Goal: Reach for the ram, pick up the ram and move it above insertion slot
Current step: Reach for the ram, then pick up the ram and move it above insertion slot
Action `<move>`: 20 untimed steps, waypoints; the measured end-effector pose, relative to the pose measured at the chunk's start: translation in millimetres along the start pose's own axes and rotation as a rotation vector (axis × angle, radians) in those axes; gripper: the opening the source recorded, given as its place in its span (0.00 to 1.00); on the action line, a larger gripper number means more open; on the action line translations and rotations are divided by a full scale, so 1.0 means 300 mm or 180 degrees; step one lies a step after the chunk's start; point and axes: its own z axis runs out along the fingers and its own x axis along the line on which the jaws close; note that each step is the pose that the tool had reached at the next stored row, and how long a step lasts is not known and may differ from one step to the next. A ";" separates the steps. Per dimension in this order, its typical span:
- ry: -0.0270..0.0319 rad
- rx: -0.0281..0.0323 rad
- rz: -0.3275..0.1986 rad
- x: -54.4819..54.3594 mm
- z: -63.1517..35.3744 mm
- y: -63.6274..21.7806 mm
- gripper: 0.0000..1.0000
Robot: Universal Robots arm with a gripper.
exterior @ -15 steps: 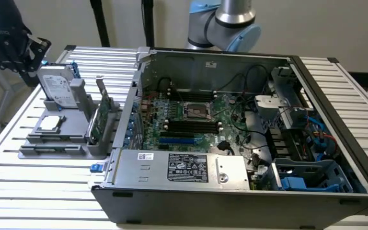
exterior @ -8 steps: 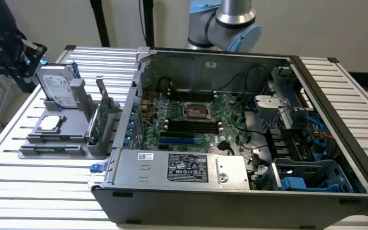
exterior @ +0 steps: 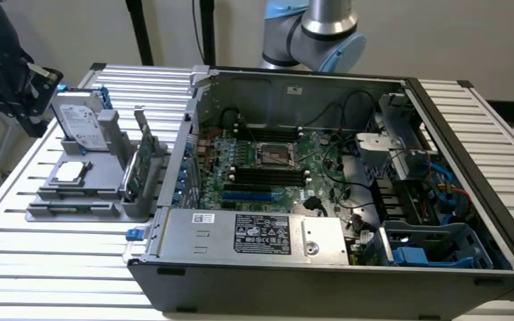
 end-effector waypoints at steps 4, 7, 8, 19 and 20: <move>0.0003 0.0000 -0.0072 0.003 0.019 -0.003 0.11; 0.0012 0.0001 -0.0242 0.003 0.028 -0.003 0.11; 0.0014 0.0001 -0.0300 0.003 0.030 -0.003 0.11; 0.0038 0.0003 -0.0936 0.003 0.039 -0.004 0.11; 0.0040 0.0004 -0.0993 0.003 0.039 -0.004 0.11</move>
